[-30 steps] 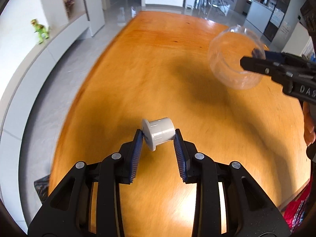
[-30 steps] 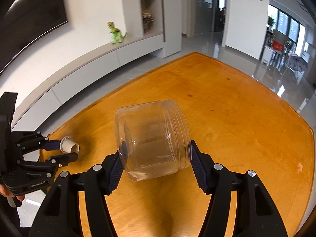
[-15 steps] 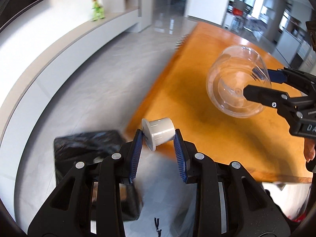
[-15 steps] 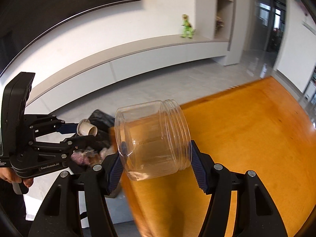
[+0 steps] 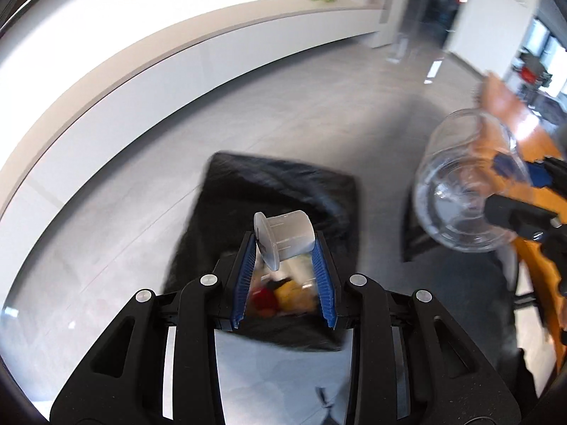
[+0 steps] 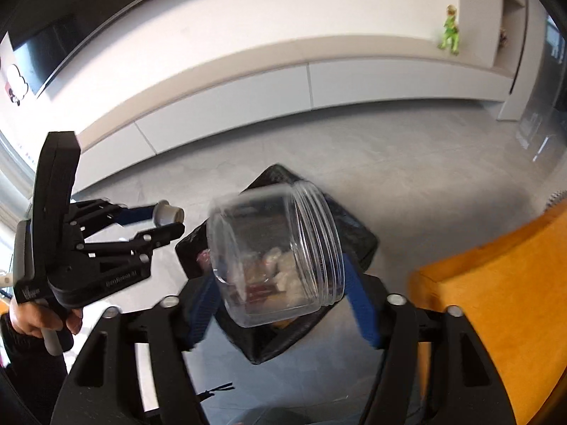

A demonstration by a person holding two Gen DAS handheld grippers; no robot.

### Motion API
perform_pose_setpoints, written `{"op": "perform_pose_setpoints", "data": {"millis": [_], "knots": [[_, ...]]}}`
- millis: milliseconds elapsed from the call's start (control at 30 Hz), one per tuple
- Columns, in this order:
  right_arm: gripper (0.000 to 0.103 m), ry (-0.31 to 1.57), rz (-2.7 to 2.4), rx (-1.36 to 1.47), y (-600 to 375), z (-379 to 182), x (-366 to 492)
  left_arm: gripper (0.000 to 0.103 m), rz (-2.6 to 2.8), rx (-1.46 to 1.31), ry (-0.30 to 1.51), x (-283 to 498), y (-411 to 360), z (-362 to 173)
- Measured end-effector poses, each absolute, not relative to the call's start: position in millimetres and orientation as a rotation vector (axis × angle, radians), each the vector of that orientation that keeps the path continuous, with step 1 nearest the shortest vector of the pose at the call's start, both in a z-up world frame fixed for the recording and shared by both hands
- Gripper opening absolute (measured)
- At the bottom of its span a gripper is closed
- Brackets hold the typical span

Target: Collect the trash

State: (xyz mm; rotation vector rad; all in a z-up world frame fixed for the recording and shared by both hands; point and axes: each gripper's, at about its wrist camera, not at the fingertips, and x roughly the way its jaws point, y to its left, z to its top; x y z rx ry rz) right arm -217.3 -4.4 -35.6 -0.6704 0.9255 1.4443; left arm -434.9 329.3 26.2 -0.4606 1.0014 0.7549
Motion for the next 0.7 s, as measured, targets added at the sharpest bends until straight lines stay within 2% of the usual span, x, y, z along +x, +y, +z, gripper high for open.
{"op": "perform_pose_setpoints", "data": {"millis": [33, 67, 333, 700], "knots": [[0.086, 0.922, 1.434, -0.674, 2, -36, -221, 0.062, 0.799, -0.457, 1.022, -441, 335, 22], [0.086, 0.917, 1.421, -0.677, 9, -37, -226, 0.096, 0.858, -0.458, 1.024, -449, 340, 20], [0.086, 0.858, 1.385, -0.6, -10, -18, -216, 0.097, 0.852, -0.47, 0.973, -456, 344, 26], [0.088, 0.873, 1.175, -0.412, -120, 6, -118, 0.097, 0.585, -0.305, 0.955, -345, 273, 50]]}}
